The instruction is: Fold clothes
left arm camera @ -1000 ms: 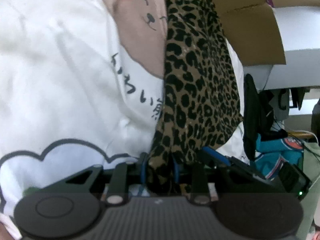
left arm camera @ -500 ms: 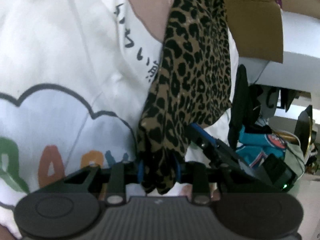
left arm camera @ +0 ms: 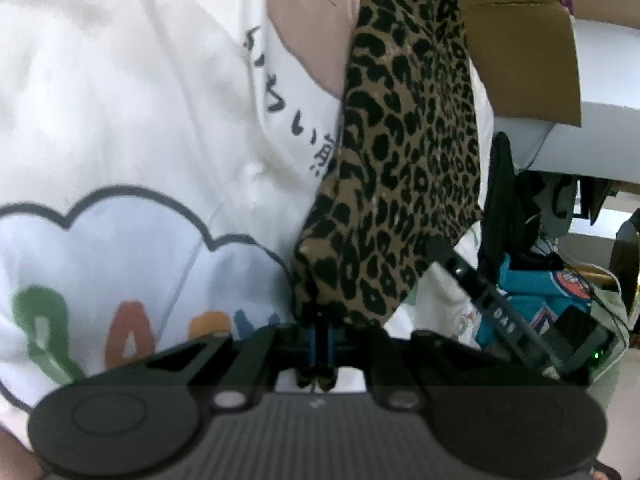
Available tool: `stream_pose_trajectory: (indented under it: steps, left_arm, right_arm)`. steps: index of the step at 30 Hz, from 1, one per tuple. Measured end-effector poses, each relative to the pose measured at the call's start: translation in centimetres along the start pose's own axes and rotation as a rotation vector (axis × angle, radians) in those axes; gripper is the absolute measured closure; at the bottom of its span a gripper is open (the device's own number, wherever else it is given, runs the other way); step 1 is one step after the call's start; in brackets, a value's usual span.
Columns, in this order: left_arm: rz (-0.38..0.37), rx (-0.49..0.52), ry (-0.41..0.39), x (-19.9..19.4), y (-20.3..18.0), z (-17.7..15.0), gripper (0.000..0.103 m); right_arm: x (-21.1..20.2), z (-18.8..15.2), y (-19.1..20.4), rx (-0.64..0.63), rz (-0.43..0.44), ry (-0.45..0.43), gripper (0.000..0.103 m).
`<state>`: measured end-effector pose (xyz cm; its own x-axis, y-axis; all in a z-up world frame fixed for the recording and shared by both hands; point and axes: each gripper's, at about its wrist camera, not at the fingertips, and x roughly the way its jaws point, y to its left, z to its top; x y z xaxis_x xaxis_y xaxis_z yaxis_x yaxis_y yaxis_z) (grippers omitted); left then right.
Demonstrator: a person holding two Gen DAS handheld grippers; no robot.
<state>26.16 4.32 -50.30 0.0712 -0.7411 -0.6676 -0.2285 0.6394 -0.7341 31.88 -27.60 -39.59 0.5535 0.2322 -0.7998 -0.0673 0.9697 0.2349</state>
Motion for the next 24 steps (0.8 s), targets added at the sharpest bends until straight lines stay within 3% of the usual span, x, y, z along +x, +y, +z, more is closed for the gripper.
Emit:
stream_pose_trajectory:
  steps: [10, 17, 24]
  left_arm:
    - [0.059, 0.043, -0.022, -1.3, -1.1, 0.6, 0.098]
    - [0.100, 0.074, -0.034, -2.2, -2.0, 0.6, 0.099]
    - [0.119, 0.071, -0.053, -2.6, -2.0, 0.5, 0.099]
  right_arm:
    - [-1.2, 2.0, -8.0, 0.140, -0.208, -0.077, 0.070]
    - [-1.4, 3.5, -11.5, 0.176, -0.232, -0.112, 0.070]
    - [0.2, 4.6, -12.7, 0.128, -0.233, -0.082, 0.070]
